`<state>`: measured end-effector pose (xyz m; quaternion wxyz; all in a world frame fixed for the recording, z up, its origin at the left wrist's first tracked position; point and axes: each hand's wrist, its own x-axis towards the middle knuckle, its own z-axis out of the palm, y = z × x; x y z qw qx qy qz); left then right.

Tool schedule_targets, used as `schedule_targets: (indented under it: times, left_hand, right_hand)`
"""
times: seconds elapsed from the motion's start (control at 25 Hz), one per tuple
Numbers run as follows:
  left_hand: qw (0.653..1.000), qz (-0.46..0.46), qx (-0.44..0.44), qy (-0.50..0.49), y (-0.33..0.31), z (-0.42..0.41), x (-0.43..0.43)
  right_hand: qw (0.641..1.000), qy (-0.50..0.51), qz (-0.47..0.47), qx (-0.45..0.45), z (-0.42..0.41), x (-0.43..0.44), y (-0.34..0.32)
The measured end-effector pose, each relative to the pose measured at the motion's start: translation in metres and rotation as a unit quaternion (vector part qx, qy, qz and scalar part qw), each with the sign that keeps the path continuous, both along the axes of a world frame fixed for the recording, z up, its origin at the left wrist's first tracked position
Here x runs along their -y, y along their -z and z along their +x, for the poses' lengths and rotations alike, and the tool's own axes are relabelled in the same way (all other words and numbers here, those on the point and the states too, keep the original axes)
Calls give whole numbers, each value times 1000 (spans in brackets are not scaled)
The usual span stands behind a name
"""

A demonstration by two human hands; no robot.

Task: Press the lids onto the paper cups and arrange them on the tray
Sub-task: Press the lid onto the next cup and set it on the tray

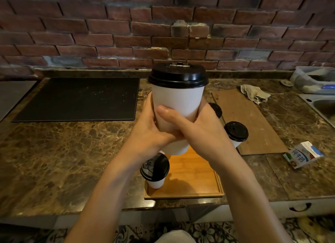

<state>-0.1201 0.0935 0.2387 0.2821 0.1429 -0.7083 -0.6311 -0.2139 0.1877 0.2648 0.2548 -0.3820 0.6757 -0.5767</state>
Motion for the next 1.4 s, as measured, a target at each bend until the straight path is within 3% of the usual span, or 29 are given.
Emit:
schedule_targets:
  times: [0.24, 0.64, 1.0, 1.4]
  left_hand:
    - [996, 36, 45, 75, 5, 3, 1]
    - [979, 94, 33, 177, 2, 9, 7]
    - [988, 81, 38, 124, 7, 4, 4]
    - [997, -13, 57, -51, 10, -5, 1]
  right_hand:
    - [999, -51, -18, 8, -13, -5, -11]
    - [981, -173, -48, 67, -24, -11, -8]
    - [991, -119, -34, 48, -22, -5, -5]
    - [999, -23, 15, -43, -15, 2, -5]
